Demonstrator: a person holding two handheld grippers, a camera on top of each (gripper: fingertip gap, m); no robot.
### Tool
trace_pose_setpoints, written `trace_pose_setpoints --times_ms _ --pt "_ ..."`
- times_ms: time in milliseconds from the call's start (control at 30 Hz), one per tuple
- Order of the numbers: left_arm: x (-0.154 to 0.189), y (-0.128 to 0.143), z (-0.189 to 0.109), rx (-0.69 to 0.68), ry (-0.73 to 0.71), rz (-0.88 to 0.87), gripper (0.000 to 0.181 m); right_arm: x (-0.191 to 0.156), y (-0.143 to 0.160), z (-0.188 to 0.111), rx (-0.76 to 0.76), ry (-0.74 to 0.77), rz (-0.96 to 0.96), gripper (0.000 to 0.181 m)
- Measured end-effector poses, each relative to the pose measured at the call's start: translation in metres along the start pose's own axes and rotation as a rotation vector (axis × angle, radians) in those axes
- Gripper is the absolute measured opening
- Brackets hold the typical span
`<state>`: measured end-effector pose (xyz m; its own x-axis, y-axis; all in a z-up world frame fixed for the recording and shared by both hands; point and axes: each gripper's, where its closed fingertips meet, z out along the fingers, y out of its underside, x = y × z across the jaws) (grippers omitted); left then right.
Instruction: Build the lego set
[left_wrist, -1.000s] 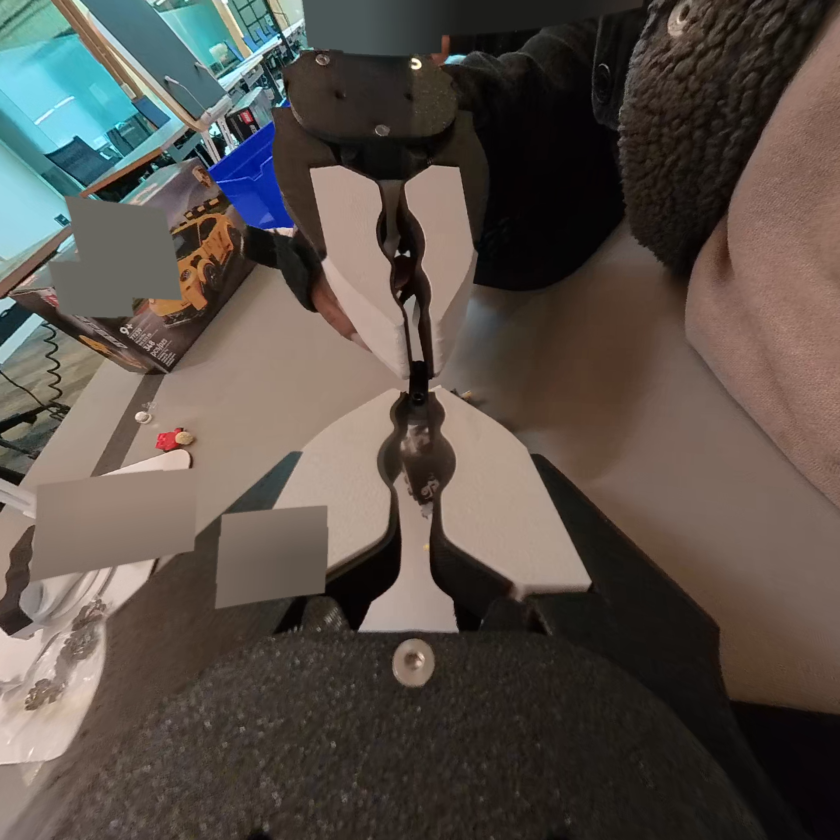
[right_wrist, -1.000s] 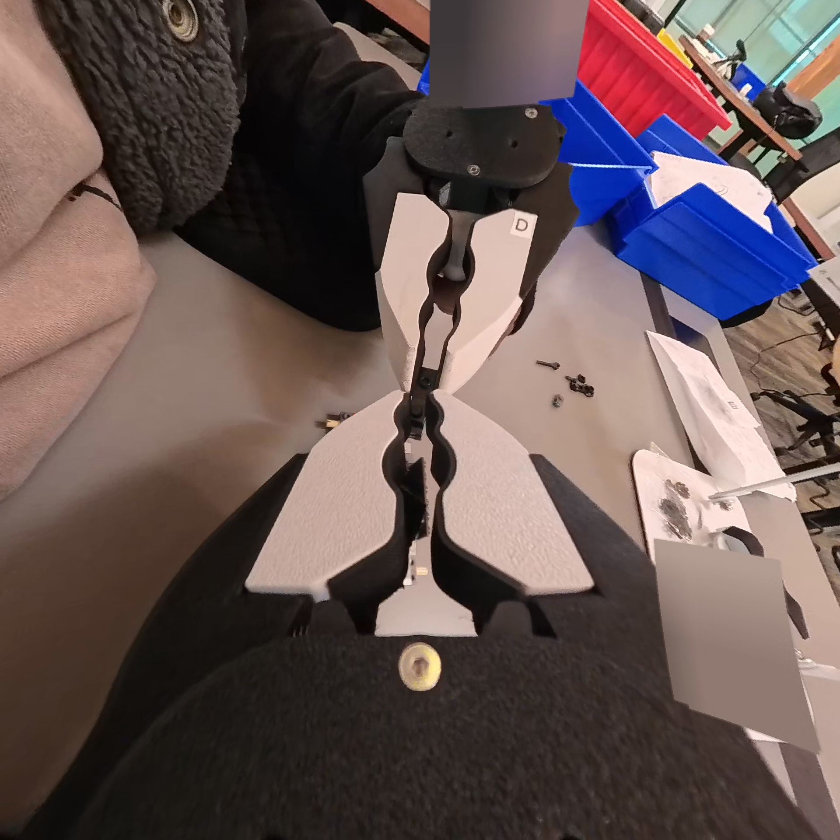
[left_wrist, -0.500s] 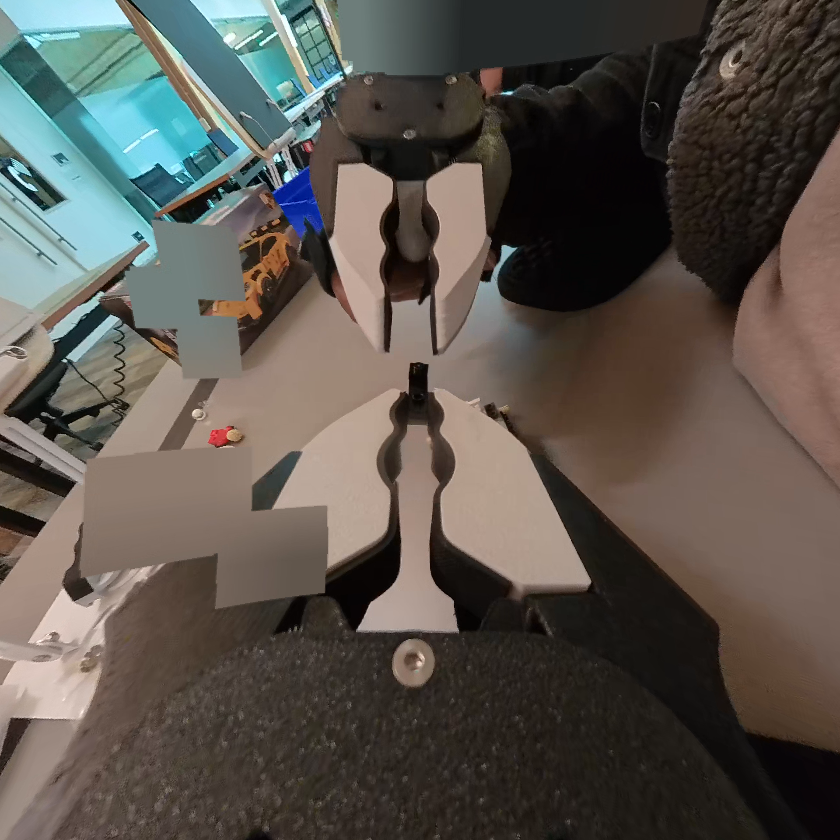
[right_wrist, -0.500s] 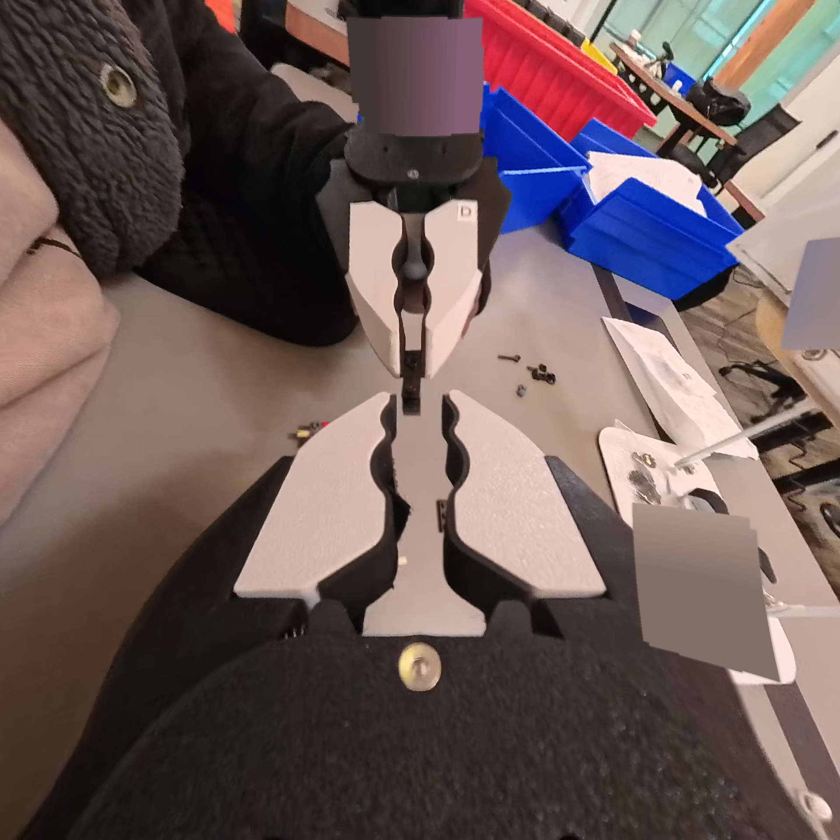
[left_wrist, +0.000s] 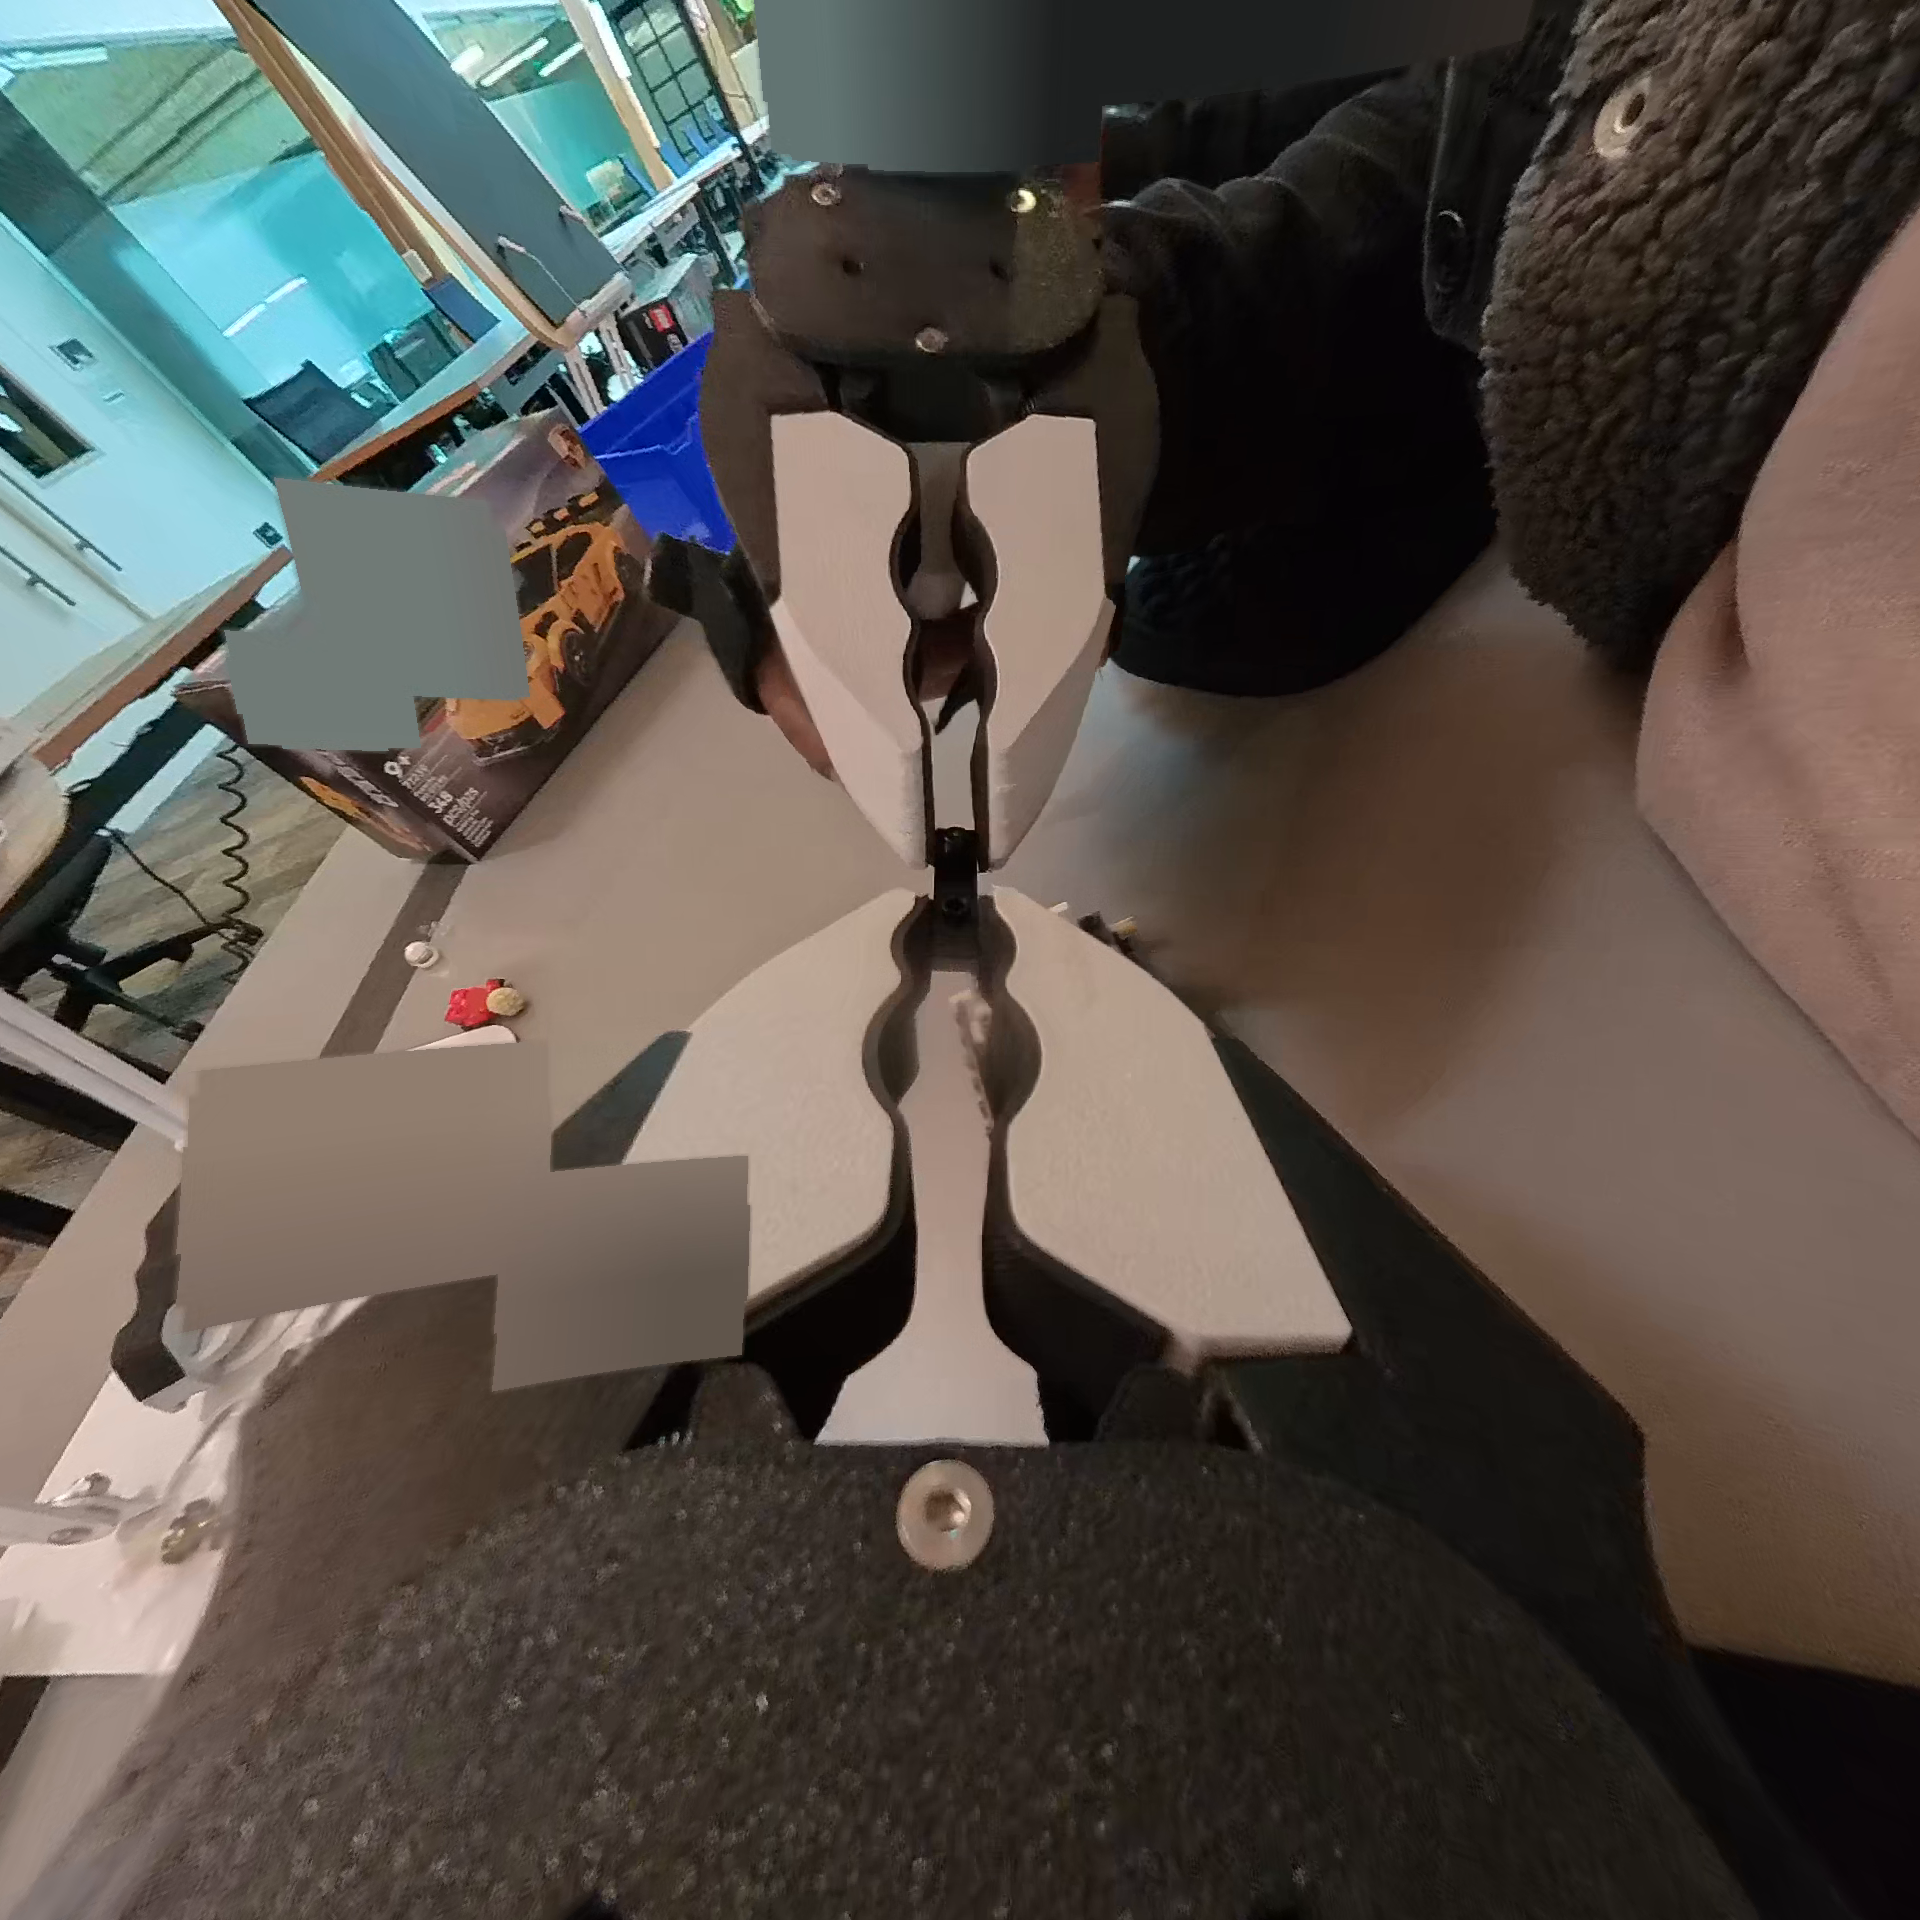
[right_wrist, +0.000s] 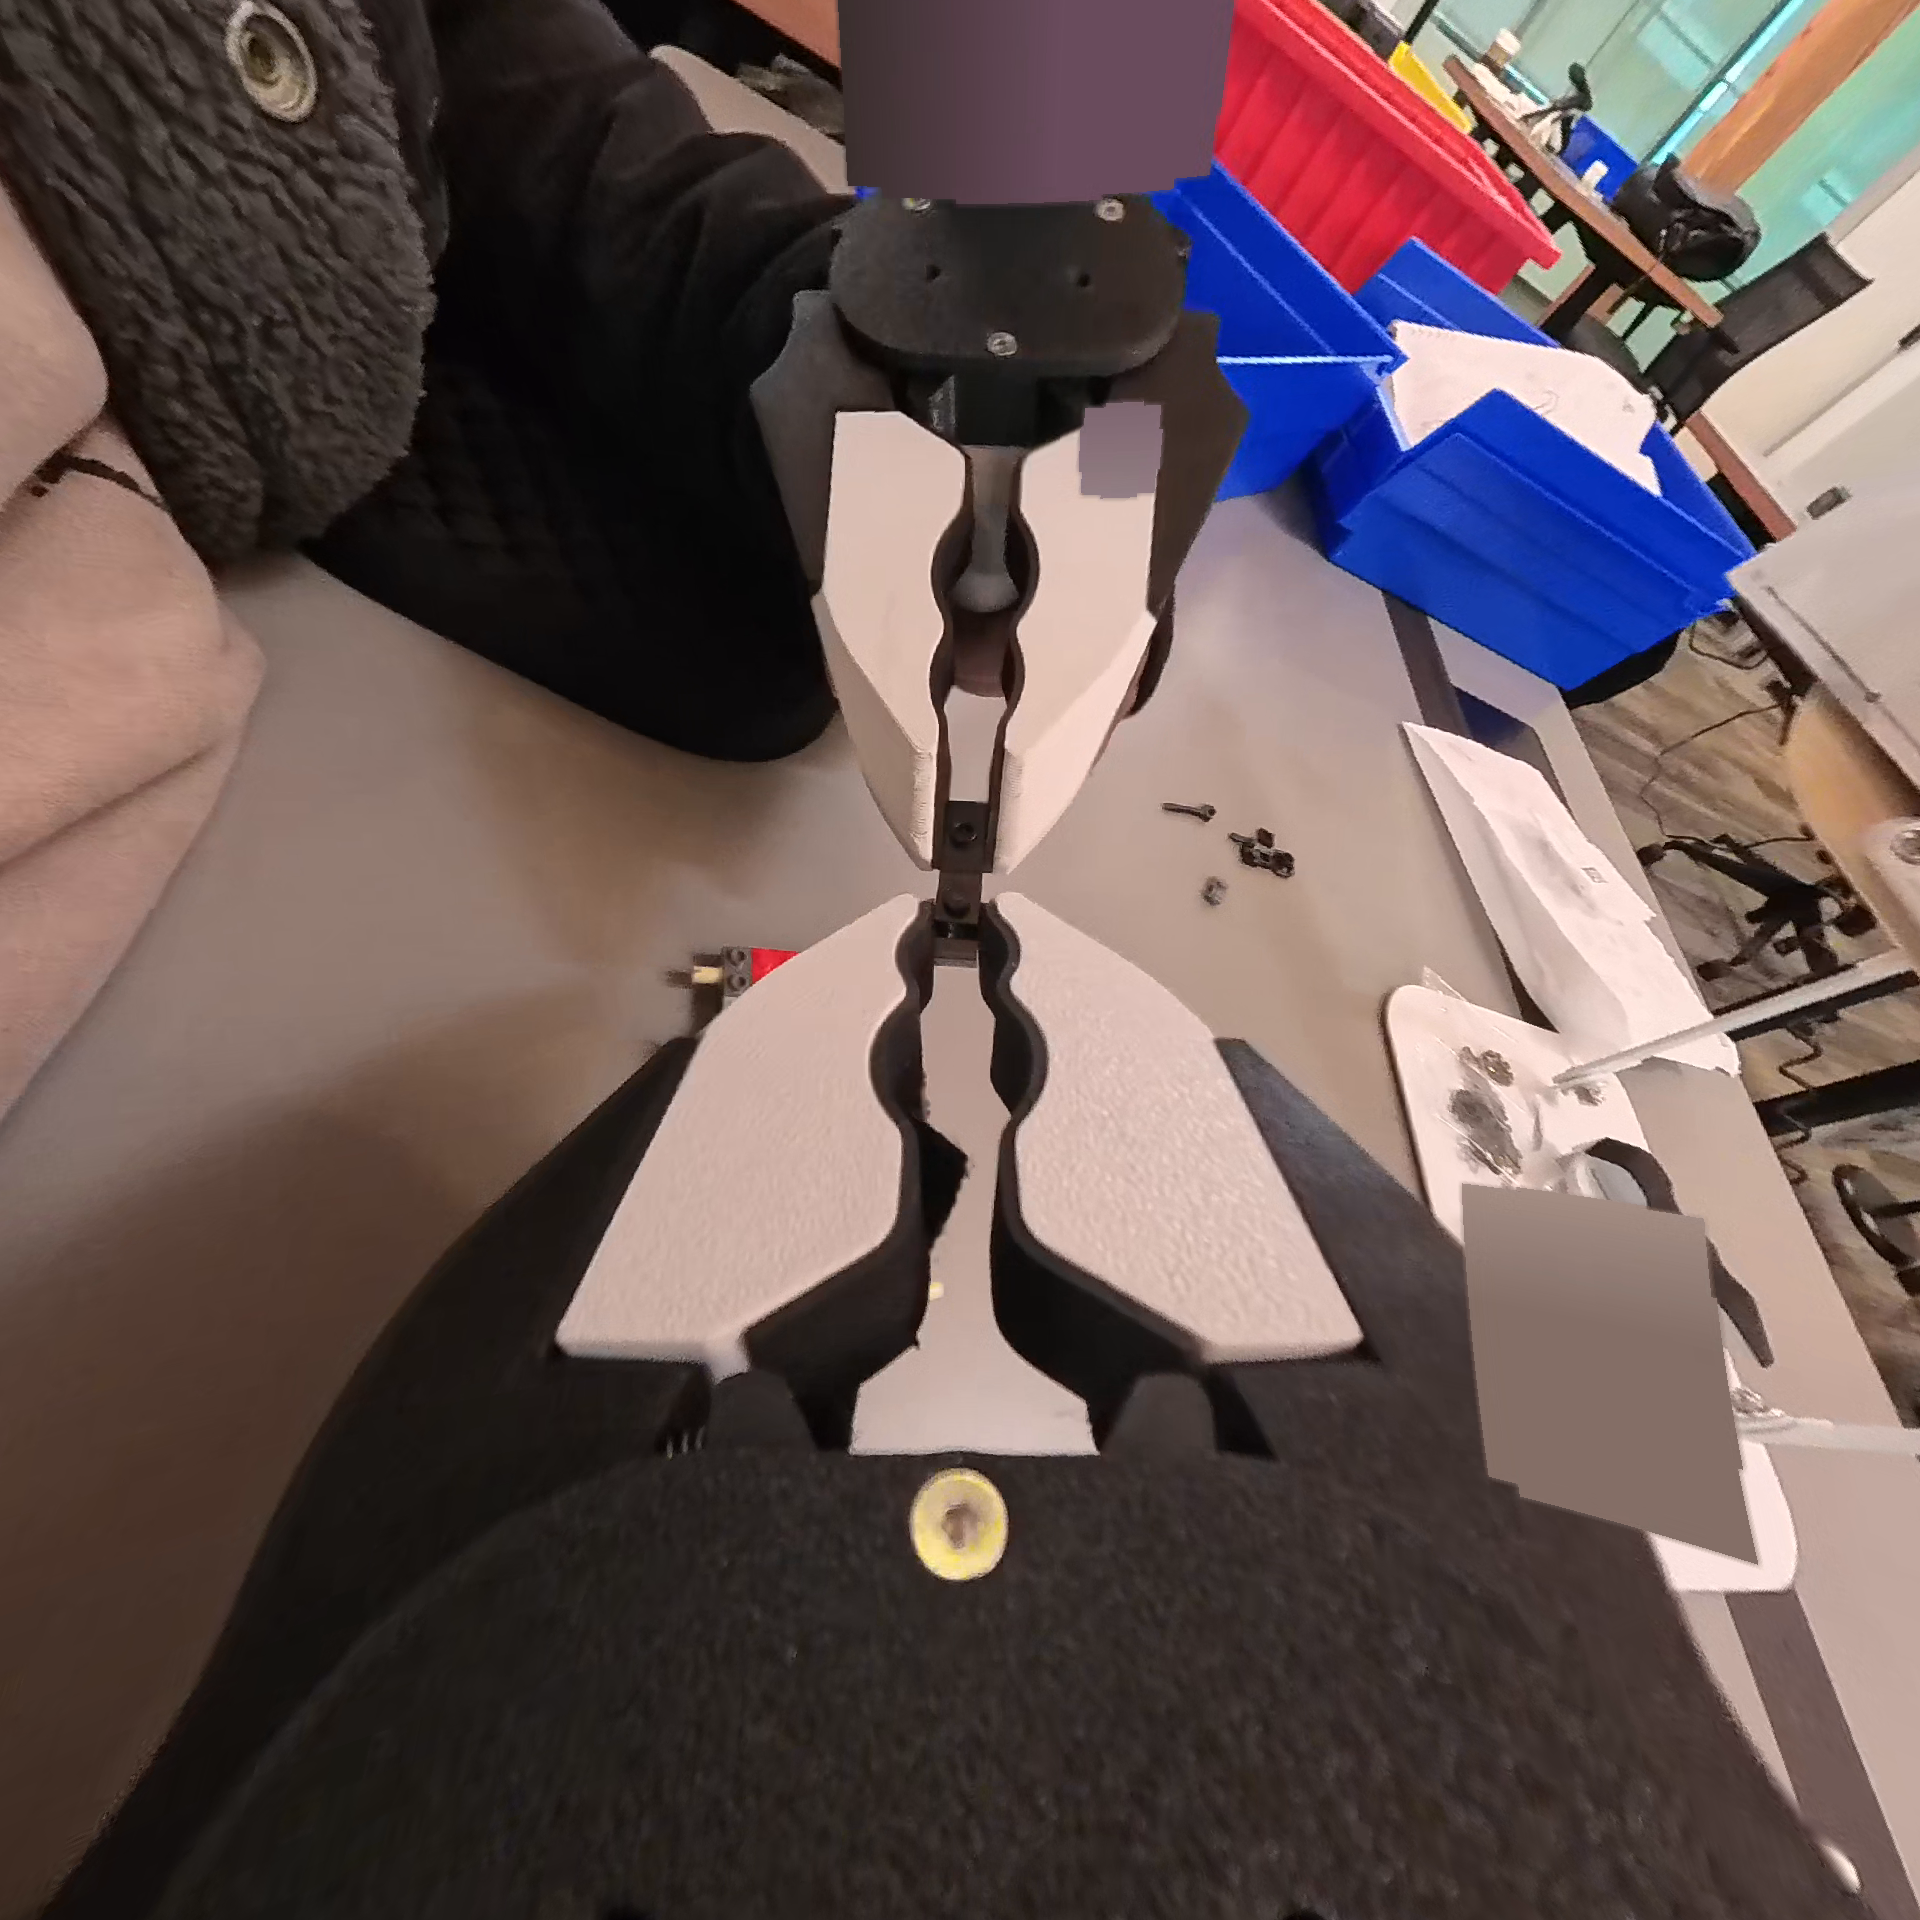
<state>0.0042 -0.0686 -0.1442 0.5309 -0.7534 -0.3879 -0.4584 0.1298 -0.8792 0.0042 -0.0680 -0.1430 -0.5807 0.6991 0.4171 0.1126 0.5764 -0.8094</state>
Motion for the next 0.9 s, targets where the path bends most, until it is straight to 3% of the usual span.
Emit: trace_pose_setpoints --times_ms 433,900 --pt "0.022 0.008 0.003 -0.024 0.172 -0.072 0.008 -0.024 0.006 0.004 -0.024 -0.132 -0.049 0.009" --pt "0.006 0.022 0.007 -0.126 0.071 -0.084 0.008 -0.007 0.013 0.007 -0.082 -0.044 0.031 0.006"
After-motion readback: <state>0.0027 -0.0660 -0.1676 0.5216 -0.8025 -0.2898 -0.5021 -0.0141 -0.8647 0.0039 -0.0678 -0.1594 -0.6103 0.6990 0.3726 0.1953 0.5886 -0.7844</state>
